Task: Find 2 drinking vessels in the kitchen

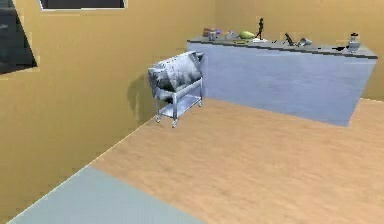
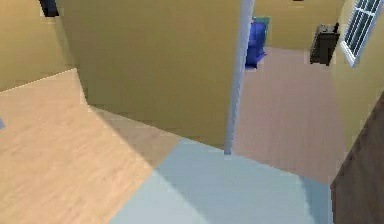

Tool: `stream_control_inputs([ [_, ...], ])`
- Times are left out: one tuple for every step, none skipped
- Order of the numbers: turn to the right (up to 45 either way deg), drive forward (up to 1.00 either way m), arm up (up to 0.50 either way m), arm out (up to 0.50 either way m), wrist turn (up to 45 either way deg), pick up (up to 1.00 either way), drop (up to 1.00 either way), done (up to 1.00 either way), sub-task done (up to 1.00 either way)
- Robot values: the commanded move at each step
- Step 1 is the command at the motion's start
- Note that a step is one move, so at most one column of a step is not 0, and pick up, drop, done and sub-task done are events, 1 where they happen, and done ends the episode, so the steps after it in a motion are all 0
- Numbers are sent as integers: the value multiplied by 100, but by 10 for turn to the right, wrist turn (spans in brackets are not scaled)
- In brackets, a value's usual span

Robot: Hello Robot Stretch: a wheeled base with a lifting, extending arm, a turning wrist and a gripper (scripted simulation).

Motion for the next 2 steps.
stream_control_inputs([
  [0, 5, 0, 0, 0, 0, 0, 0, 0],
  [120, 0, 0, 0, 0, 0, 0, 0, 0],
])
